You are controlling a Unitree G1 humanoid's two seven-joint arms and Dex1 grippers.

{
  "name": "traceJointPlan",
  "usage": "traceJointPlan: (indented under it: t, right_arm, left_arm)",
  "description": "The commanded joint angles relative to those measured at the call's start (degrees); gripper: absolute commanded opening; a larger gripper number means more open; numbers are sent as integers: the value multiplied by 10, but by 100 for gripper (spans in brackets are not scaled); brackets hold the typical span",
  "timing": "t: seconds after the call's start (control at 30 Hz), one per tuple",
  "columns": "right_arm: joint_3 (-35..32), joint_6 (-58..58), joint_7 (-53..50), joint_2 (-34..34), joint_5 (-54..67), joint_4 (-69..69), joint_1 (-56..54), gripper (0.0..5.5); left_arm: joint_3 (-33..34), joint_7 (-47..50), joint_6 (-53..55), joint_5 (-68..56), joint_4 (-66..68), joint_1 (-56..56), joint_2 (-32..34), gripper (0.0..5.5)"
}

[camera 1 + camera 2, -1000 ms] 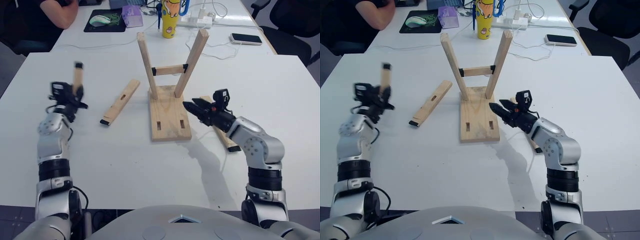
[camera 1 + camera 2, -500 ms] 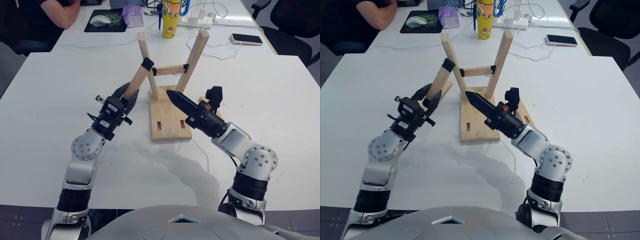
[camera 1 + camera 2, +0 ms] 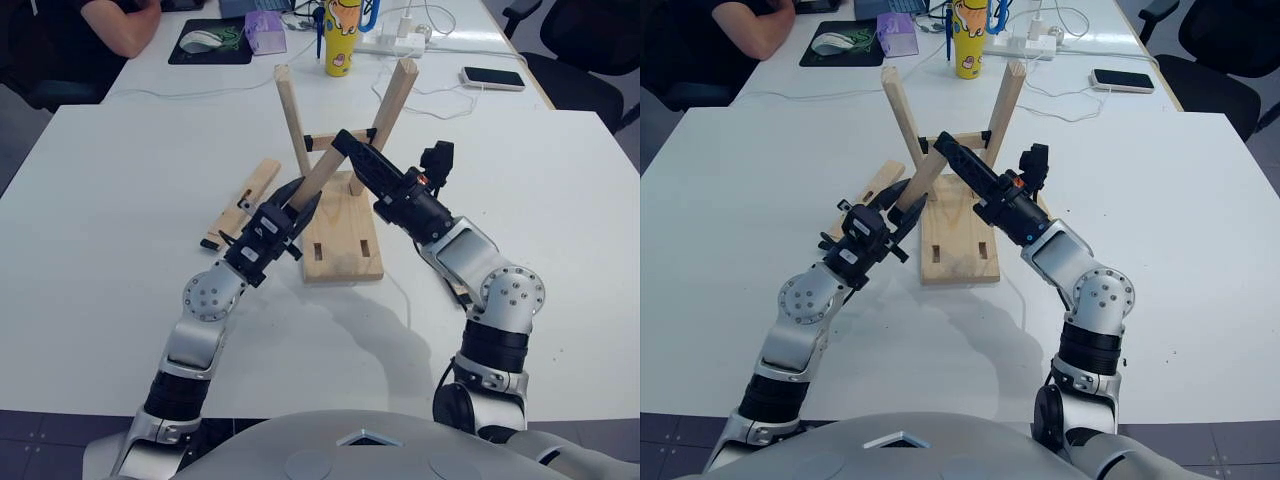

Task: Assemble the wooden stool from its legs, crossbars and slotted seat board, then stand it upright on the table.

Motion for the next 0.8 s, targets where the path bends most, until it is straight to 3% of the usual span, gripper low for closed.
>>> traceJointPlan:
  t: [0.03, 0.17, 0.6, 0.8]
  right_arm:
    - [12, -8, -2, -3, 0, 6, -13, 282]
    - [16, -13, -1, -5, 4, 8, -14, 282]
    - [28, -27, 0, -15, 0, 12, -15, 88]
    - [36, -36, 3, -21, -24, 17, -14, 48]
  left_arm:
    - [-9, -8, 11, -7, 4, -3, -4, 132]
    - [-12, -9, 18, -8, 4, -6, -3, 132]
    - [-21, -5, 33, -11, -4, -2, -13, 132]
    - [-18, -3, 42, -14, -6, -2, -17, 132]
